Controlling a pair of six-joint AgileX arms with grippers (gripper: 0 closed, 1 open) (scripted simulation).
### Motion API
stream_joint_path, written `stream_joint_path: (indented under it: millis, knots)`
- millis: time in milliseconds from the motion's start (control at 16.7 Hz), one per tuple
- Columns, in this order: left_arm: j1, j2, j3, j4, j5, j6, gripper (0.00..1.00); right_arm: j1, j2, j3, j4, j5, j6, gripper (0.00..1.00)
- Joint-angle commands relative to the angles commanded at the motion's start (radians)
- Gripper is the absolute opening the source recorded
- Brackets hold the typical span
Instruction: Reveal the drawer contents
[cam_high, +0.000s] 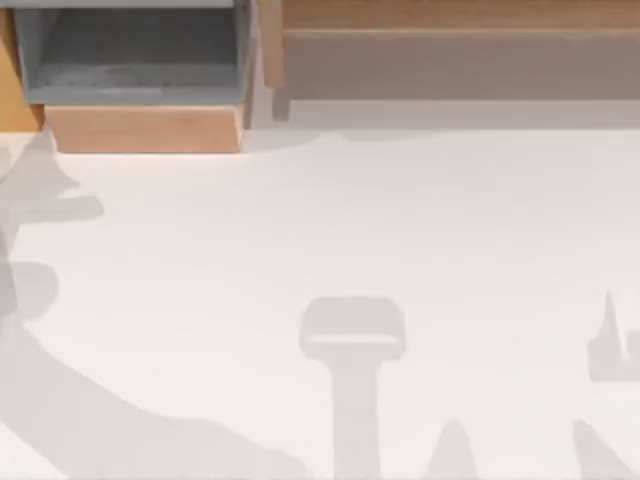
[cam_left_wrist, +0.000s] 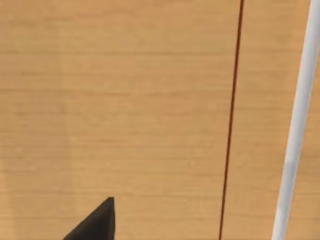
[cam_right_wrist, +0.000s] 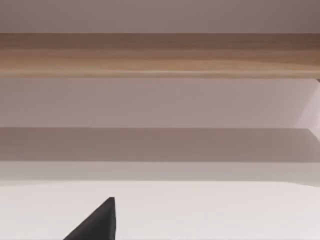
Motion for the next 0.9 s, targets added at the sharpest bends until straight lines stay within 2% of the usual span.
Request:
stream_joint_path:
  millis: [360,900]
  knots:
    - [-0.004,0.002,0.002,-0.002,0.002,0.003,1.00,0.000,0.000,0.000,0.000,0.000,0.000,1.00]
    - [-0.025,0.058,0.117,-0.059,-0.020,0.004,1.00,0.000,0.000,0.000,0.000,0.000,0.000,1.00]
